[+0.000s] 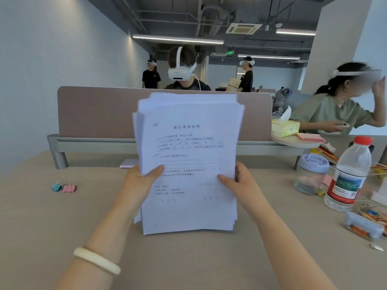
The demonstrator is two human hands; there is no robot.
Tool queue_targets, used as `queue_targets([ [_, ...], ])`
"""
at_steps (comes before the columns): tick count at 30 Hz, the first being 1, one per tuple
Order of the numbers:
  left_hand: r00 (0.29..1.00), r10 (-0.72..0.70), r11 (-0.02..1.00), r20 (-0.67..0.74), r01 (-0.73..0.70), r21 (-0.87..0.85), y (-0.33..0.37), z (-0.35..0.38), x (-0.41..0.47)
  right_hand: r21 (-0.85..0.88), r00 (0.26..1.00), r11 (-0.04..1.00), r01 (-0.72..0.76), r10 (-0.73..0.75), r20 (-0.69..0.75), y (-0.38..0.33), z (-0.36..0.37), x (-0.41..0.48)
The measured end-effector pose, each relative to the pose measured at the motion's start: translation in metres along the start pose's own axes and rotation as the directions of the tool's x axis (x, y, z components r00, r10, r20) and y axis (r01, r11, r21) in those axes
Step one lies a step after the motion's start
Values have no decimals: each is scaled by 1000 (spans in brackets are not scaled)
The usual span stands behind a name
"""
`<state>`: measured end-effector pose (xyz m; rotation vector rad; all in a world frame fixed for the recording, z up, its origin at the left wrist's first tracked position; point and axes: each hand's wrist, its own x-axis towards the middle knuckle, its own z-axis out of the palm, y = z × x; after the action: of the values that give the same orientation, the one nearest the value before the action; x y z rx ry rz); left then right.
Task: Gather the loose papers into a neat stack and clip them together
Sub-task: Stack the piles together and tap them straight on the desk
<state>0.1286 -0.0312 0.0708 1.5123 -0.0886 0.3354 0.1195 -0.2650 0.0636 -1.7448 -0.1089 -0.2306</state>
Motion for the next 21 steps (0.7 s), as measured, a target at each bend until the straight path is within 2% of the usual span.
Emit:
queue_targets([
  [3, 996, -73, 942, -47, 53, -333, 2, -14, 11, -41, 997, 997, -64, 62, -51, 11, -3, 2],
  [4, 995, -96, 899, -19, 78, -430, 3, -17, 13, -13, 996, 996, -93, 93, -16, 15, -3, 2],
  [6, 991, -128, 833, 33, 126, -538, 3, -19, 15, 188, 980, 970, -154, 126, 151, 24, 2, 3],
  [8, 986, -150, 806, 65, 161, -569, -7, -13, 14, 411, 949, 883, -226, 104, 299, 25, 11, 3],
  [10, 976, -182, 797, 123, 219, -562, -17, -5, 10, 488, 952, 843, -228, 87, 293, 26, 18, 5],
  [12, 960, -192, 800, 202, 273, -535, -20, -7, 8, 419, 969, 883, -214, 136, 208, 32, 15, 10],
  [14, 942, -194, 760, 273, 320, -566, -23, -21, 8, 330, 968, 916, -226, 172, 185, 39, 1, 12],
  [16, 915, -221, 694, 338, 391, -605, -32, -47, 12, 301, 958, 914, -270, 225, 178, 47, -19, 12],
  [18, 850, -215, 582, 482, 508, -635, -46, -70, 12, 302, 950, 905, -300, 252, 186, 52, -38, 10],
  [19, 827, -246, 527, 506, 552, -646, -51, -77, 12, 302, 946, 901, -311, 261, 195, 54, -45, 10],
  [20, 818, -304, 516, 488, 572, -638, -60, -83, 14, 293, 940, 899, -326, 275, 203, 55, -51, 9],
  [21, 815, -362, 578, 453, 577, -577, -67, -85, 15, 280, 934, 897, -342, 289, 212, 57, -56, 9],
])
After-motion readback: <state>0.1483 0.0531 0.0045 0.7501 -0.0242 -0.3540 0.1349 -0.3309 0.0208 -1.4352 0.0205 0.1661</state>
